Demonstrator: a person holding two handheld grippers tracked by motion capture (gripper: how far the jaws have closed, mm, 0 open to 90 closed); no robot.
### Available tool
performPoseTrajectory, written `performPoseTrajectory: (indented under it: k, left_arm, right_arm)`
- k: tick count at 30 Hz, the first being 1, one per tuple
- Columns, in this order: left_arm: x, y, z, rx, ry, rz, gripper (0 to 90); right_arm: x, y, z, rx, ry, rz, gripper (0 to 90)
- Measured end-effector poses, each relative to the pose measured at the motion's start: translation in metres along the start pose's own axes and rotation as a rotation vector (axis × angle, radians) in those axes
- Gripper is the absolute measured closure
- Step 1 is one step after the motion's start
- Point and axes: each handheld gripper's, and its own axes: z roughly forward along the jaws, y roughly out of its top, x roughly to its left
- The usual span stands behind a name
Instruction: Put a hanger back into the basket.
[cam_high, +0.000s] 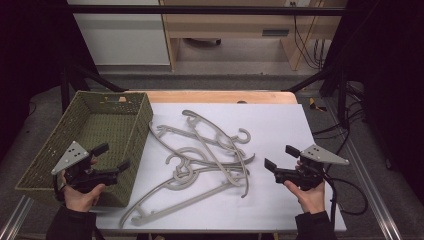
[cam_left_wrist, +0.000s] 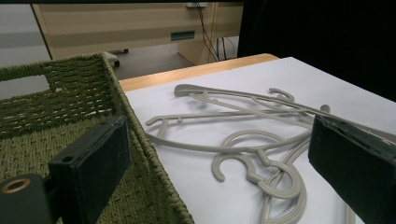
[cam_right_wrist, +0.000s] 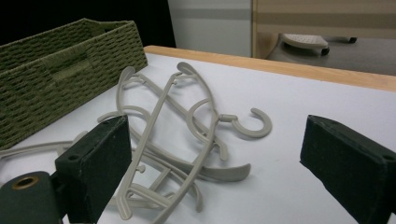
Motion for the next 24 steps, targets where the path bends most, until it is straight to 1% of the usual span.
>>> performPoseTrajectory:
  k: [2,3,4,5,7,9,12,13,14,16,17,19,20,22,24]
  left_arm:
    - [0.0,0.0,0.0,-0.001,-0.001,-0.001,5.3]
    - [0.0,0.001,0.0,-0.002,0.0,0.0,5.4]
    - [0.0,0.001,0.0,-0.002,0.0,0.0,5.4]
    - [0.001,0.001,-0.001,-0.007,0.0,-0.004,5.4]
    - [0.002,0.001,-0.002,-0.005,0.003,0.001,5.5]
    - [0.002,0.001,-0.002,-0.01,0.003,-0.007,5.5]
    - [0.002,0.0,-0.002,-0.005,0.004,-0.003,5.5]
    - [0.002,0.0,-0.002,-0.005,0.004,-0.003,5.5]
    - [0.001,0.001,-0.002,-0.004,0.003,0.001,5.6]
    - [0.001,0.001,-0.002,-0.005,0.003,0.004,5.6]
    - [0.001,0.001,-0.002,-0.003,0.002,0.003,5.6]
    - [0.001,0.001,-0.002,0.0,0.002,0.008,5.6]
    - [0.001,0.001,-0.002,0.0,0.001,0.009,5.6]
    - [0.001,0.002,-0.003,-0.007,0.0,0.007,5.6]
    - [0.0,0.003,-0.003,-0.011,0.0,0.009,5.6]
  right_arm:
    - [0.004,0.002,0.005,0.019,0.005,0.012,10.9]
    - [0.004,0.002,0.007,0.03,0.004,-0.003,11.2]
    - [0.004,0.002,0.007,0.03,0.004,-0.003,11.2]
    - [0.007,0.003,0.013,0.061,0.005,-0.005,13.1]
    - [0.009,0.005,0.02,0.089,0.006,-0.003,14.6]
    - [0.012,0.006,0.029,0.119,0.005,-0.007,15.1]
    - [0.018,0.006,0.046,0.176,0.002,-0.017,19.8]
    - [0.018,0.006,0.046,0.176,0.002,-0.017,19.8]
    - [0.021,0.003,0.06,0.219,-0.014,-0.022,21.0]
    - [0.022,0.001,0.069,0.251,-0.014,-0.028,23.3]
    - [0.024,-0.001,0.073,0.266,-0.021,-0.008,24.1]
    - [0.024,-0.005,0.08,0.295,-0.029,0.0,26.4]
    - [0.023,-0.007,0.082,0.304,-0.027,-0.002,27.5]
    - [0.023,-0.009,0.086,0.335,-0.04,0.001,29.6]
    - [0.022,-0.011,0.089,0.352,-0.045,0.0,33.3]
